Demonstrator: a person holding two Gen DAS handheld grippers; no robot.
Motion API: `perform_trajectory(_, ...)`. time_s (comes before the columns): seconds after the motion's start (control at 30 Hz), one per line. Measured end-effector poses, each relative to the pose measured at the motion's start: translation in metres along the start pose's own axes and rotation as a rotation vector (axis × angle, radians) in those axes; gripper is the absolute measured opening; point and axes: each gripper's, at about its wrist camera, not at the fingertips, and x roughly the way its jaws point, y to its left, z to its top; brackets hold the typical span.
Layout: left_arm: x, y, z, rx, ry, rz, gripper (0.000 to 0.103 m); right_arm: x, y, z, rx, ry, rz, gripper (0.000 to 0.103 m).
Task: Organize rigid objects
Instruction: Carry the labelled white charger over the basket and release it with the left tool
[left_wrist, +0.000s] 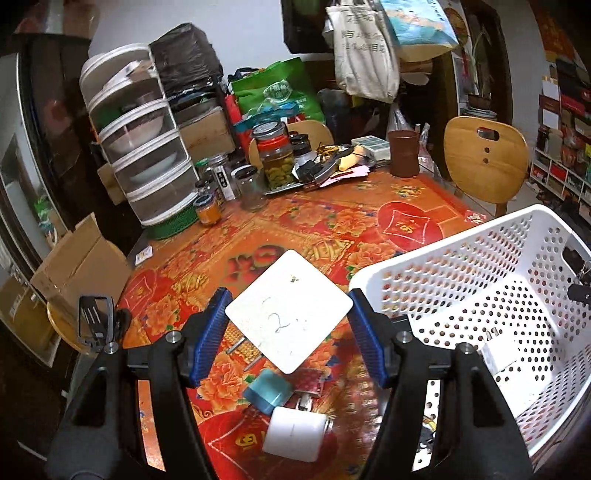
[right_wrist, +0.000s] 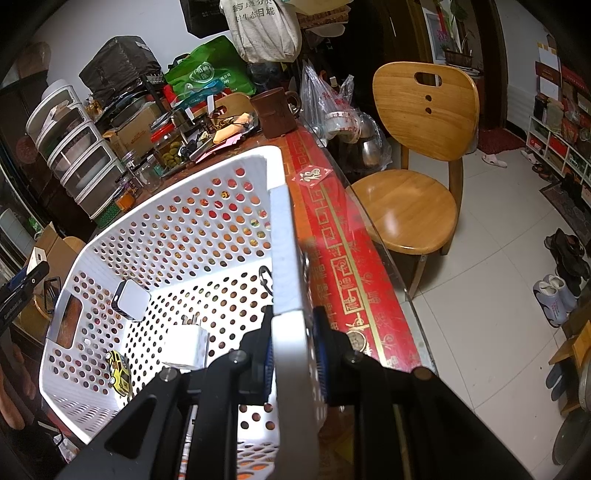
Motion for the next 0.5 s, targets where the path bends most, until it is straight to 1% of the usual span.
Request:
perform_trajectory(0.37,-0.016,-0.045,0.004,0.046,-0.015,-0.054,0.062,0.0,0.0,0.0,-0.001,0.0,-0.001,0.018)
perform_trajectory(0.5,-0.016,-0.06,0.004,0.07,-0.011,-0.056,0.062,0.0,0.0,0.0,-0.001,0.0,0.0,0.018)
